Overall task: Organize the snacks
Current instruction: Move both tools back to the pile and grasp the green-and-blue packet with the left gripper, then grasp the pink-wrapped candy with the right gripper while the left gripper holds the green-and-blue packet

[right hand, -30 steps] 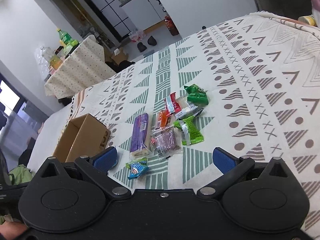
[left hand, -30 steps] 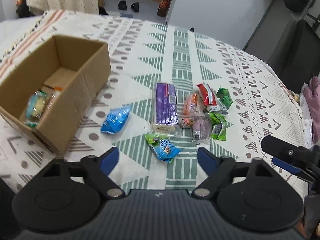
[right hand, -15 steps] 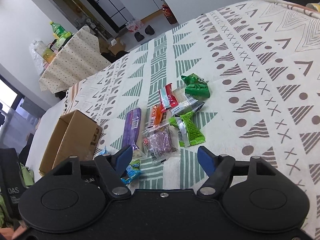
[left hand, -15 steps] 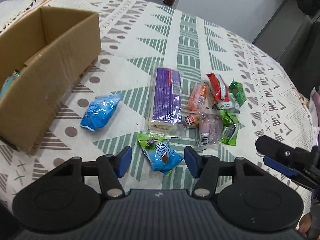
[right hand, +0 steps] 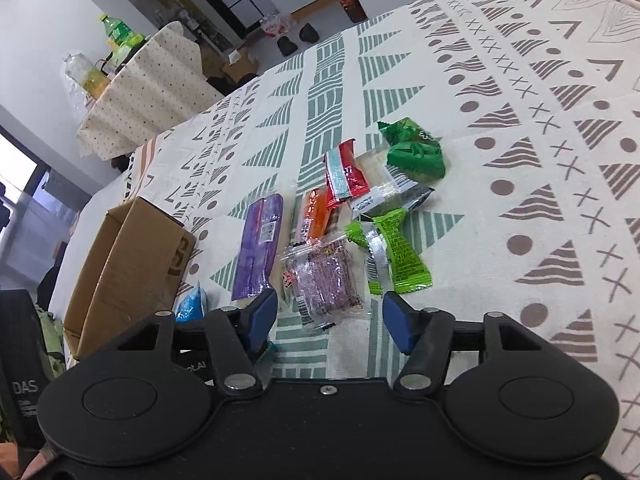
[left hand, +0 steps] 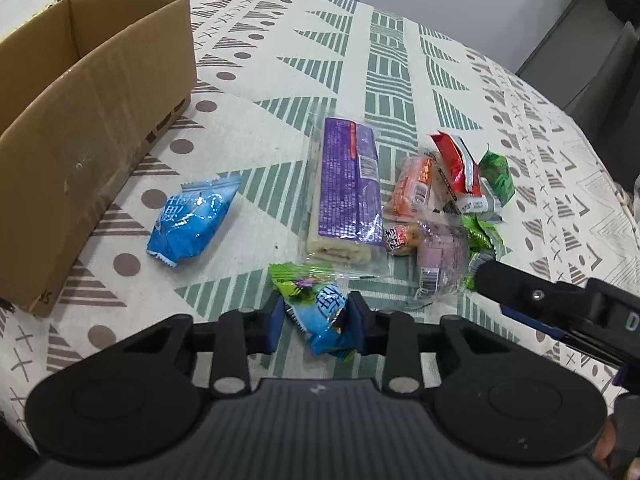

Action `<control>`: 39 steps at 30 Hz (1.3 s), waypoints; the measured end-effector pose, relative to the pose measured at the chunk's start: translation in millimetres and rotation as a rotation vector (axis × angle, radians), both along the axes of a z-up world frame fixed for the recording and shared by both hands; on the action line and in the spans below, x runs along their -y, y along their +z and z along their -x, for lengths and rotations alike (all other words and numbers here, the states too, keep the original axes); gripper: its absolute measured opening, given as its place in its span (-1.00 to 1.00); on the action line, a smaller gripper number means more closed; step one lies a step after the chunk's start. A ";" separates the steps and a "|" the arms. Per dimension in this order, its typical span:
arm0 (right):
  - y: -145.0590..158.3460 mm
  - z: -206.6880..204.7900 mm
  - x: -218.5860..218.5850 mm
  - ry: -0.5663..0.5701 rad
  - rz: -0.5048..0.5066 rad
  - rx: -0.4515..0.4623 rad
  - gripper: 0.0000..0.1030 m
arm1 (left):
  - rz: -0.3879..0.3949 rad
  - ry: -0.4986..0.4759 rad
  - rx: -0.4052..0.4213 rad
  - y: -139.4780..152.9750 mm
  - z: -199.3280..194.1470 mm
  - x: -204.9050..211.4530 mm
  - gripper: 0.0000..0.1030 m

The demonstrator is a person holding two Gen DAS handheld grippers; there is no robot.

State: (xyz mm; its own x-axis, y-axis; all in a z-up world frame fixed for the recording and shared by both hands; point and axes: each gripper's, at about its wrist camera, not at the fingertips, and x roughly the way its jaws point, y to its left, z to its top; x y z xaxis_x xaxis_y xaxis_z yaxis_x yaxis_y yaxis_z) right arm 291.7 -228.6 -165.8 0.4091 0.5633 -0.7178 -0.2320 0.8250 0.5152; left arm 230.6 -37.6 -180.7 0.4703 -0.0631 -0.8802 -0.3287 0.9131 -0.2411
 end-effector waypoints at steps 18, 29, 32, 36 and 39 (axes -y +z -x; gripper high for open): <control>-15.4 -18.0 -38.4 0.062 0.150 -0.004 -0.27 | -0.015 0.031 0.032 17.7 14.0 -23.2 -0.42; 12.3 4.1 -32.3 0.031 0.076 0.048 -0.35 | -0.044 0.015 0.095 51.1 25.4 -29.1 -0.42; 20.6 10.4 -29.0 0.002 0.042 0.042 -0.35 | -0.057 0.004 0.103 61.0 29.8 -30.3 -0.42; 36.1 23.0 -31.0 0.000 0.032 0.083 -0.35 | -0.063 -0.004 0.124 75.6 36.2 -32.9 -0.42; 45.3 32.8 -32.1 -0.011 0.016 0.106 -0.35 | -0.069 -0.007 0.143 85.9 42.6 -36.1 -0.42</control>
